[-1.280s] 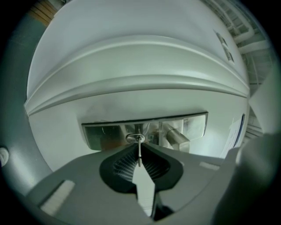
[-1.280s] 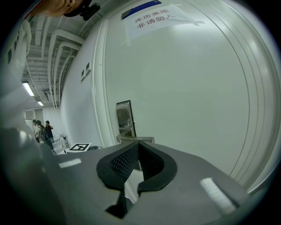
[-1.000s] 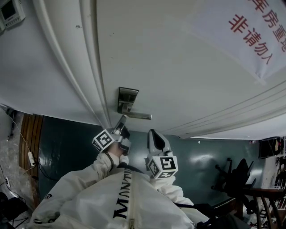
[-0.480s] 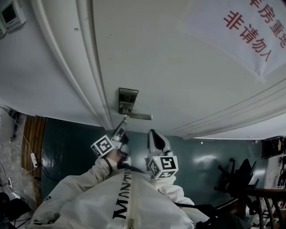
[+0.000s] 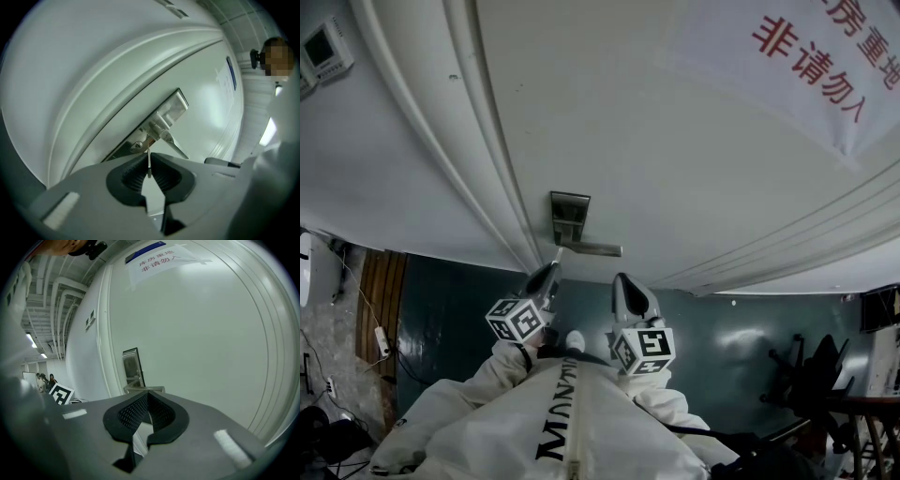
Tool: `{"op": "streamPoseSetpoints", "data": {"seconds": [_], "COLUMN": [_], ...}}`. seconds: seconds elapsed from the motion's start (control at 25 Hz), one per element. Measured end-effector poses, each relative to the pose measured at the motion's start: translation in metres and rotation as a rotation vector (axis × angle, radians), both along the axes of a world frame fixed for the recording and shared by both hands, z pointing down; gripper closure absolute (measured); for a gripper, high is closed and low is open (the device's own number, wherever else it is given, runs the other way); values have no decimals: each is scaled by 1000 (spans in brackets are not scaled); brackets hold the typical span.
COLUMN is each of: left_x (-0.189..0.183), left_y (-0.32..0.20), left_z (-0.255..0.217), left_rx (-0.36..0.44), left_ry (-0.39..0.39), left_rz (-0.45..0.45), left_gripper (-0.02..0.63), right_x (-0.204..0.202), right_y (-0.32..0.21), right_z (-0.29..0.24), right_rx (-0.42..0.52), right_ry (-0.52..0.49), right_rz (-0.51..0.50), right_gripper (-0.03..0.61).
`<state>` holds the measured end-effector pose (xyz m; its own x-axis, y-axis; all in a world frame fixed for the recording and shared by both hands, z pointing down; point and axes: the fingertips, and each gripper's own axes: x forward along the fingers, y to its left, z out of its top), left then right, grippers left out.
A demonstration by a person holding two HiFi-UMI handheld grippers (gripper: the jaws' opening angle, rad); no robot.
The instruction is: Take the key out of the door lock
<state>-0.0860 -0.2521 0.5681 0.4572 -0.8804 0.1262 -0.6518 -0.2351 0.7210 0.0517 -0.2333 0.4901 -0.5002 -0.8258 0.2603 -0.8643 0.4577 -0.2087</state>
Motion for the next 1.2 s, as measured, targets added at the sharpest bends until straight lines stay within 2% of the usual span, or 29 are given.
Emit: {"op": "streamPoseSetpoints", "data": {"seconds": [0.36,0.72,0.84,1.2], "left_x": [-28,-38,-38,-37], "left_y": [9,13,15,34], "left_z": [-12,-39,-43,-57], "left_rx": [86,174,186,209], "left_ry": [-469,-841,-872,-881], "left_rz": [-9,-31,-43,-73], "left_gripper": [591,591,591,591], "right_x": [-1,3,4,9], "right_y": [-6,-10,-10,7], "right_z": [-3,-4,-5,2], "right_rx": [19,47,52,53], "right_ry": [-26,-3,-14,-42], "right_rz": [5,1,-11,-40], "right_gripper": [578,578,578,577]}}
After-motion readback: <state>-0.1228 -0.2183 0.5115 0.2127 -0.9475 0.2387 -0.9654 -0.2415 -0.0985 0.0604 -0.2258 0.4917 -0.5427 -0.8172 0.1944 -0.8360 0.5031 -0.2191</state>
